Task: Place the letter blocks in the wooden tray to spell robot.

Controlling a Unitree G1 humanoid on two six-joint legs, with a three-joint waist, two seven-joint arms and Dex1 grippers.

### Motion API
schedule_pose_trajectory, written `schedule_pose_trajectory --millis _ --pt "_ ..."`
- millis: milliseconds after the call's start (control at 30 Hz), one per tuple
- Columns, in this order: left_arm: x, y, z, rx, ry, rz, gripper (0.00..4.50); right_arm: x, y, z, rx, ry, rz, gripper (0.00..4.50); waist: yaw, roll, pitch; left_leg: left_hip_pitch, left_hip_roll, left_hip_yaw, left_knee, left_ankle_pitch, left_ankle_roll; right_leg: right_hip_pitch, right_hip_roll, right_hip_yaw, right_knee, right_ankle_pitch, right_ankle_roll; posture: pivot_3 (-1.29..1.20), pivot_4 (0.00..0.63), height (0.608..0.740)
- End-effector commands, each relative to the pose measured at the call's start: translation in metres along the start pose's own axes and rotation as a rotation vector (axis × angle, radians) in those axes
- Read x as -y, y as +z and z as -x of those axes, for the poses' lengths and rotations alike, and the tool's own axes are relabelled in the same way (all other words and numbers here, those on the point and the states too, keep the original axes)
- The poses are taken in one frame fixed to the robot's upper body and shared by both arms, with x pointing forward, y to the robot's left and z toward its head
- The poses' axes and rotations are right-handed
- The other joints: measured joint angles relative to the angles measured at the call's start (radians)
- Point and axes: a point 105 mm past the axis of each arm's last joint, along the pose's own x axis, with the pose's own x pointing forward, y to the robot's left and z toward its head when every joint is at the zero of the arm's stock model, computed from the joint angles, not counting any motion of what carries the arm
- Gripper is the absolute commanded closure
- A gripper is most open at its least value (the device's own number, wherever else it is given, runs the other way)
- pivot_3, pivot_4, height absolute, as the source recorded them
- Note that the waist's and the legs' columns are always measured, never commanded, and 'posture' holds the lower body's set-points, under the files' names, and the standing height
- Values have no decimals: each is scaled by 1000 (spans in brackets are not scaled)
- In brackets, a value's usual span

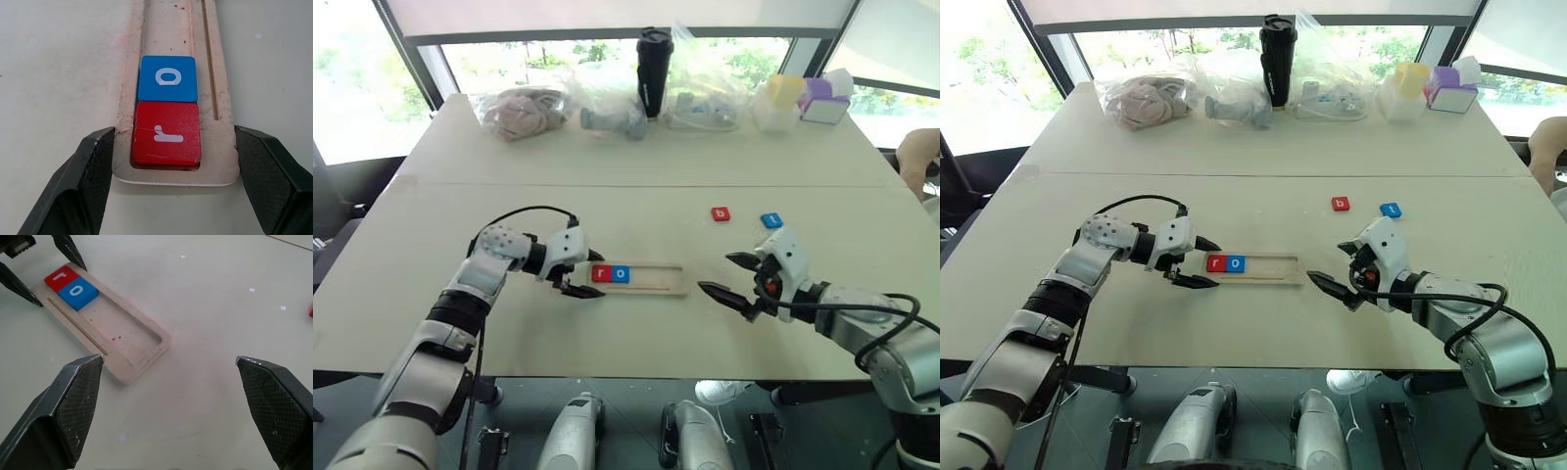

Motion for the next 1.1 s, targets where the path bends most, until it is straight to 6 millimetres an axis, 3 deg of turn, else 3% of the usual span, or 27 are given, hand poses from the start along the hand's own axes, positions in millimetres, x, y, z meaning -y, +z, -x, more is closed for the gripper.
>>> schedule_pose_trajectory --millis 33,133,200,233,467,700,767,867,1100 --pt "2 -4 -10 -36 -32 -7 1360 -3 10 6 54 -18 22 0 1 0 0 0 0 0 0 0 0 0 0 0 0 0 0 0 150 740" --pt "2 -4 -13 -32 -34 8 1360 -6 7 6 55 -23 11 0 0 0 0 0 0 0 1 0 0 0 0 0 0 -1 1 0 150 740" --pt "4 -4 -14 -18 -49 29 288 -6 6 5 55 -25 6 0 0 0 0 0 0 0 2 0 0 1 0 1 0 -1 2 0 150 740" --pt "5 -4 -14 -15 -53 34 42 -6 6 5 55 -26 4 0 0 0 0 0 0 0 3 0 0 1 0 1 0 -1 2 0 150 740" --pt "1 -7 -5 -62 -17 -4 42 -4 3 6 43 -23 0 0 -2 0 0 0 1 0 3 0 0 1 1 1 0 -1 2 0 150 740" --pt "-7 9 35 18 78 84 42 9 16 3 96 -65 -14 0 -11 -1 1 0 5 1 2 0 0 -2 4 2 0 1 -1 0 150 740" --pt "-6 13 54 41 111 123 42 20 27 -6 143 -128 -7 0 -16 -1 1 0 6 0 2 0 0 -2 6 2 0 1 -2 0 150 740" --pt "1 22 78 93 166 206 42 50 34 -37 133 -286 -34 0 -32 -1 1 0 8 0 2 0 0 -3 7 3 1 2 -4 0 150 740" --pt "23 31 96 131 304 305 42 84 45 -94 82 -425 -152 0 -35 0 1 0 6 3 -1 0 0 -6 7 7 2 4 -5 0 150 740"
